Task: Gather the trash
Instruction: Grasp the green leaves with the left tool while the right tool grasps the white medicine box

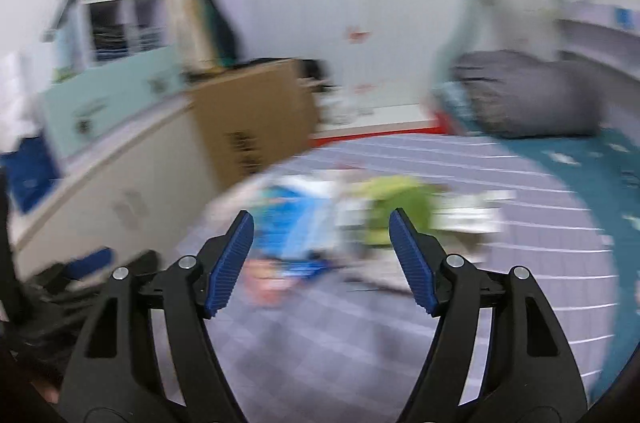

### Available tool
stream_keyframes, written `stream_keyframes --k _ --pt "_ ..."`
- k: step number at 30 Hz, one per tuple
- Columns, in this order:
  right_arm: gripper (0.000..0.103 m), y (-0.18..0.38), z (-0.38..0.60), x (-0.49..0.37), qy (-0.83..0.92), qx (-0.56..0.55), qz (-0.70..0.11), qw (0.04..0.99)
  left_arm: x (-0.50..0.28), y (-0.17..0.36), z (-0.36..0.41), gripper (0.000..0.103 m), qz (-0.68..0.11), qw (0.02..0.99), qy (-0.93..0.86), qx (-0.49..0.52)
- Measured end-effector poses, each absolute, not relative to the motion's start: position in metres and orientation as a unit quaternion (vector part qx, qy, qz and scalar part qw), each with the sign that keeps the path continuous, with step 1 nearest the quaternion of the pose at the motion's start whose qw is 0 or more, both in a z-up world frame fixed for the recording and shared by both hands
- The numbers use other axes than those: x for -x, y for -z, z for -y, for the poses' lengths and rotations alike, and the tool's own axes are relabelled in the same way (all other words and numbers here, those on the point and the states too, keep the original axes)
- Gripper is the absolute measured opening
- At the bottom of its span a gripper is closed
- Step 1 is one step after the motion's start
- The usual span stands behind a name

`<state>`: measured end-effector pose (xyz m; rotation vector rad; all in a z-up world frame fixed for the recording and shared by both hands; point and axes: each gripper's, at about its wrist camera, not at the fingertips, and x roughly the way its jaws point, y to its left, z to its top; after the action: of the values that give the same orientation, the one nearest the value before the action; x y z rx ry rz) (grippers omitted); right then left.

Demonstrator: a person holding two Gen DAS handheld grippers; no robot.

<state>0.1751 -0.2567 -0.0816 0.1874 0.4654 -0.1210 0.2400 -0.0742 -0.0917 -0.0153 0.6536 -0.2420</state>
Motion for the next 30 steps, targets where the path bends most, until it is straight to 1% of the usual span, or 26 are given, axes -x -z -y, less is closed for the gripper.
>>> stream_keyframes --k 3,6,12,15,17,18,19,21,22,23,24,25,26,27,29,30 --pt "0.072 0.100 0.303 -0.174 0.115 -0.076 -0.257 0.956 -0.246 0.095 0.124 0.078 -0.328 0.933 0.148 -0.028" --pt "0.072 0.122 0.332 -0.187 0.135 -0.046 -0.304 0.942 -0.253 0.099 0.166 0.079 -0.327 0.927 0.169 -0.065" --pt "0.072 0.151 0.361 -0.217 0.127 -0.030 -0.340 0.931 -0.268 0.107 0.210 0.079 -0.338 0.918 0.187 -0.087" --pt "0.072 0.153 0.367 -0.227 0.123 -0.030 -0.346 0.930 -0.273 0.108 0.228 0.079 -0.339 0.915 0.200 -0.090" --pt "0.057 0.155 0.372 -0.233 0.115 -0.041 -0.353 0.928 -0.278 0.108 0.240 0.079 -0.338 0.913 0.209 -0.093" --pt "0.043 0.157 0.377 -0.237 0.103 -0.053 -0.359 0.926 -0.282 0.109 0.249 0.079 -0.338 0.912 0.213 -0.093" --pt "0.036 0.160 0.381 -0.241 0.098 -0.061 -0.366 0.924 -0.286 0.110 0.253 0.079 -0.338 0.911 0.216 -0.093" --pt "0.031 0.161 0.385 -0.241 0.088 -0.069 -0.367 0.923 -0.294 0.113 0.264 0.079 -0.348 0.906 0.221 -0.097" --pt "0.026 0.160 0.385 -0.241 0.086 -0.071 -0.365 0.924 -0.299 0.115 0.268 0.079 -0.351 0.905 0.224 -0.093" --pt "0.023 0.159 0.386 -0.240 0.087 -0.070 -0.363 0.925 -0.303 0.116 0.272 0.079 -0.352 0.904 0.226 -0.089" --pt "0.018 0.159 0.387 -0.238 0.085 -0.073 -0.360 0.926 -0.308 0.119 0.276 0.078 -0.357 0.902 0.227 -0.086" --pt "0.014 0.157 0.388 -0.238 0.083 -0.075 -0.359 0.927 -0.313 0.121 0.280 0.069 -0.362 0.900 0.228 -0.083" --pt "0.014 0.156 0.389 -0.236 0.082 -0.079 -0.354 0.928 -0.316 0.123 0.283 0.061 -0.366 0.898 0.229 -0.080" --pt "0.013 0.155 0.389 -0.235 0.083 -0.081 -0.350 0.930 -0.319 0.126 0.286 0.047 -0.376 0.893 0.236 -0.074" --pt "0.010 0.153 0.390 -0.231 0.084 -0.082 -0.341 0.933 -0.322 0.129 0.289 0.035 -0.390 0.884 0.247 -0.067" --pt "0.008 0.152 0.391 -0.229 0.085 -0.083 -0.337 0.934 -0.321 0.130 0.290 0.019 -0.390 0.883 0.254 -0.067"
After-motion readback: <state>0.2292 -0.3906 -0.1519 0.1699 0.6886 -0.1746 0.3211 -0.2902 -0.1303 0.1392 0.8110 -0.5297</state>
